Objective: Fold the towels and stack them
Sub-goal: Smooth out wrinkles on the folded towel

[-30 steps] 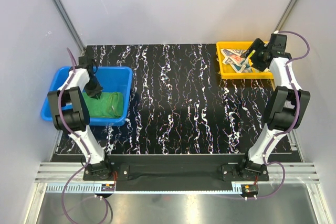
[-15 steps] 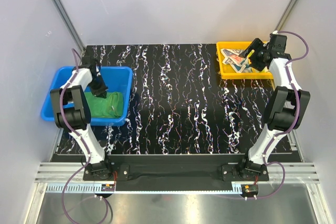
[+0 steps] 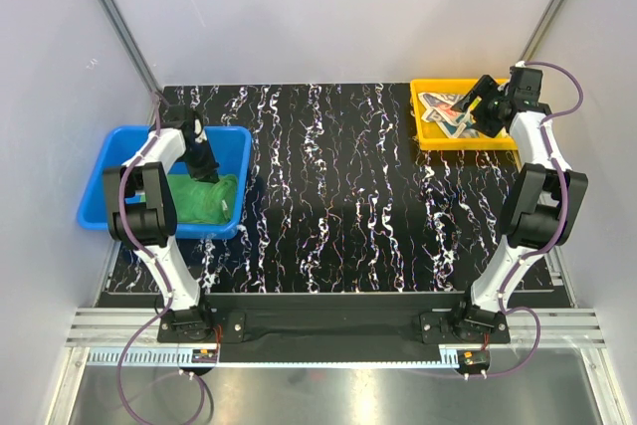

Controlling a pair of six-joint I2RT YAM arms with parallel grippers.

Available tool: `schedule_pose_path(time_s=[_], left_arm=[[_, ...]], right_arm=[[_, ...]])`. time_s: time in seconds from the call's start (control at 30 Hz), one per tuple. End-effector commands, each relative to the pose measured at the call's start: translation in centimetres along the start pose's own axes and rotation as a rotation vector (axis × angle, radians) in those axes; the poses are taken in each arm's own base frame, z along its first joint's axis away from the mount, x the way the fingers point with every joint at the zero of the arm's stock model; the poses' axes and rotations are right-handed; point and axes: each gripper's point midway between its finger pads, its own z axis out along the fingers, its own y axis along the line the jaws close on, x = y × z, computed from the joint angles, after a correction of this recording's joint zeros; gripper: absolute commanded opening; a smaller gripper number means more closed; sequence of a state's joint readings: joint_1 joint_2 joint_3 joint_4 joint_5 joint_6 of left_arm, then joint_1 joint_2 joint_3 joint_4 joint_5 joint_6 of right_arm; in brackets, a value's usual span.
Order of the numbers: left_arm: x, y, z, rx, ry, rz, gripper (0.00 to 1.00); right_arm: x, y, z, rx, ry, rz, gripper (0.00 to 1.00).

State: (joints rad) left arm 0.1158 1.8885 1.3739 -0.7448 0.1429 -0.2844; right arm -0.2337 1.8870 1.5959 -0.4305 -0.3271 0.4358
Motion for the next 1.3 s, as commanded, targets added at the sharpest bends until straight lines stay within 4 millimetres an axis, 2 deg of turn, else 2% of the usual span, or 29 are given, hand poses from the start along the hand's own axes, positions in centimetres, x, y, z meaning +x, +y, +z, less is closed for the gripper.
schedule_pose_path(time_s=[0.0,0.13,0.23,0.33,0.4,0.5,0.53,0.6,0.63,0.7,0.73,0.8,0.83,1.03,1.27], left_arm=[[-0.8,-2.7,-2.0,0.131,-0.041,0.015,0.07],[0.7,-4.5,-1.8,0.242,0.039,-0.001,0.07],[1.0,-5.3,-2.2,0.289,0.057,-0.008,0.08],[0.0,-6.0,-3.2,0.362,0.041,-0.043,0.09],[-1.4,-5.6,-4.4,0.375,-0.001,-0.081,0.1],[-2.9,-3.1,-5.2,0.266,-0.071,-0.117,0.13],[-3.1,-1.4,-4.9,0.186,-0.086,-0.134,0.13],[-3.0,0.4,-4.8,0.086,-0.096,-0.153,0.13],[-2.8,2.3,-4.5,-0.019,-0.104,-0.156,0.13],[-2.3,4.3,-3.9,-0.124,-0.091,-0.148,0.13],[-2.2,6.3,-3.8,-0.231,-0.093,-0.145,0.13],[-2.1,8.0,-3.6,-0.323,-0.09,-0.14,0.12],[-1.9,9.4,-3.3,-0.399,-0.078,-0.138,0.13],[-2.1,14.0,-2.2,-0.564,-0.051,-0.151,0.14],[-3.5,16.0,-1.2,-0.615,-0.03,-0.156,0.14]], right_arm=[[-2.0,2.4,-2.1,-0.058,-0.075,-0.039,0.84],[-2.0,2.4,-2.1,-0.06,-0.074,-0.039,0.85],[-1.9,2.4,-2.0,-0.058,-0.072,-0.041,0.85],[-2.0,2.4,-2.0,-0.058,-0.074,-0.043,0.85],[-2.0,2.4,-2.1,-0.058,-0.074,-0.045,0.85],[-2.2,2.5,-2.3,-0.057,-0.081,-0.051,0.85],[-2.2,2.5,-2.4,-0.057,-0.081,-0.053,0.86],[-2.3,2.5,-2.4,-0.057,-0.083,-0.05,0.86],[-2.3,2.6,-2.4,-0.061,-0.084,-0.051,0.86],[-2.3,2.7,-2.4,-0.066,-0.083,-0.047,0.86],[-2.2,2.9,-2.4,-0.073,-0.08,-0.045,0.86],[-2.2,2.9,-2.4,-0.08,-0.079,-0.045,0.86],[-2.1,2.9,-2.3,-0.08,-0.079,-0.043,0.86],[-2.2,2.8,-2.5,-0.072,-0.084,-0.052,0.86],[-2.6,2.4,-2.6,-0.045,-0.096,-0.07,0.87]])
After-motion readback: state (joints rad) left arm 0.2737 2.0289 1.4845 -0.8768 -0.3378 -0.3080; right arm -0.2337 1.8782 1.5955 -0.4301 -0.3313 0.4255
